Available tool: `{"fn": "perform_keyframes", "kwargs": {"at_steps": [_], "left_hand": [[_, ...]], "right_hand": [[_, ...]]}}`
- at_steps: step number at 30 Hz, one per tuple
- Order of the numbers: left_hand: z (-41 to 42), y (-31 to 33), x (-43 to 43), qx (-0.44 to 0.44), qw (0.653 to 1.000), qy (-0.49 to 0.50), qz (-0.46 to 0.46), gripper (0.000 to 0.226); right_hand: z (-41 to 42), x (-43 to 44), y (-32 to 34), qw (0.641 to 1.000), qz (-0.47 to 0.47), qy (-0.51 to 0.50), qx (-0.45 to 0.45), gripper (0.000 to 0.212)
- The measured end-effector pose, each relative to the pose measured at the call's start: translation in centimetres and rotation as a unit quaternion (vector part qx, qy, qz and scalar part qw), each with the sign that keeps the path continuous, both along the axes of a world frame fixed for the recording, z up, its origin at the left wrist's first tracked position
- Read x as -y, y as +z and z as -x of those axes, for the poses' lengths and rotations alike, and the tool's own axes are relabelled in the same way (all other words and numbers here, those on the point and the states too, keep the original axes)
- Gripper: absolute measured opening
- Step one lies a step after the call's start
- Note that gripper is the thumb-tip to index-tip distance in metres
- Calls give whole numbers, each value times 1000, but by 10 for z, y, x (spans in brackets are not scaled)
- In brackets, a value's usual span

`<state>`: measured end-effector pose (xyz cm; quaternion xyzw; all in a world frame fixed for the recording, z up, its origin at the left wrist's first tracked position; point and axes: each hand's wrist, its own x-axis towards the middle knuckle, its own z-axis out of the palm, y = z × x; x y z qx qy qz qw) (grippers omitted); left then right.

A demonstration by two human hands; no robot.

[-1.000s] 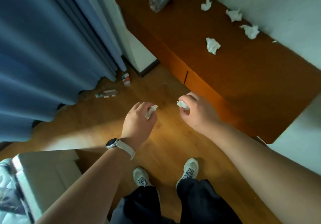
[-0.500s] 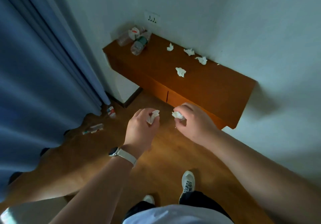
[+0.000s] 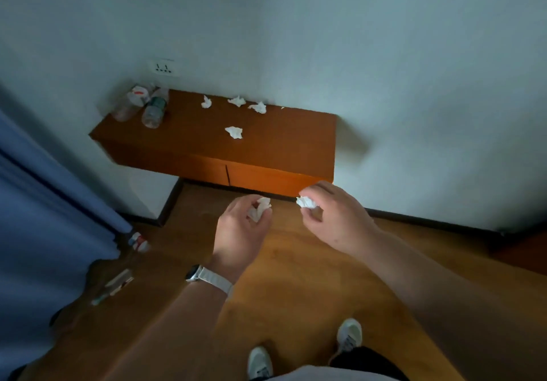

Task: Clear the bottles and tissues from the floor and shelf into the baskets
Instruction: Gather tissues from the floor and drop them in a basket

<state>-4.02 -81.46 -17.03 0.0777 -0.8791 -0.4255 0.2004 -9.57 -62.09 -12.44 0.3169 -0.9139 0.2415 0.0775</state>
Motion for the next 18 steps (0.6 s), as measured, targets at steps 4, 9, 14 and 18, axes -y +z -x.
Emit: {"fn": "perform_keyframes", "kwargs": {"at_steps": [4, 9, 14, 18], "left_hand": [[9, 10, -48, -4, 999, -47, -15, 19], [32, 26, -129, -20, 993, -117, 13, 19], [43, 39, -241, -21, 981, -191, 26, 18], [45, 49, -354, -20, 962, -272, 30, 14]], "right_hand": [[-14, -43, 6, 998, 12, -57, 12, 21], [-20, -117, 20, 991, 33, -132, 11, 24], [-40, -237, 25, 974, 48, -223, 16, 26], [-67, -348, 19, 951, 46, -304, 11, 28]]}}
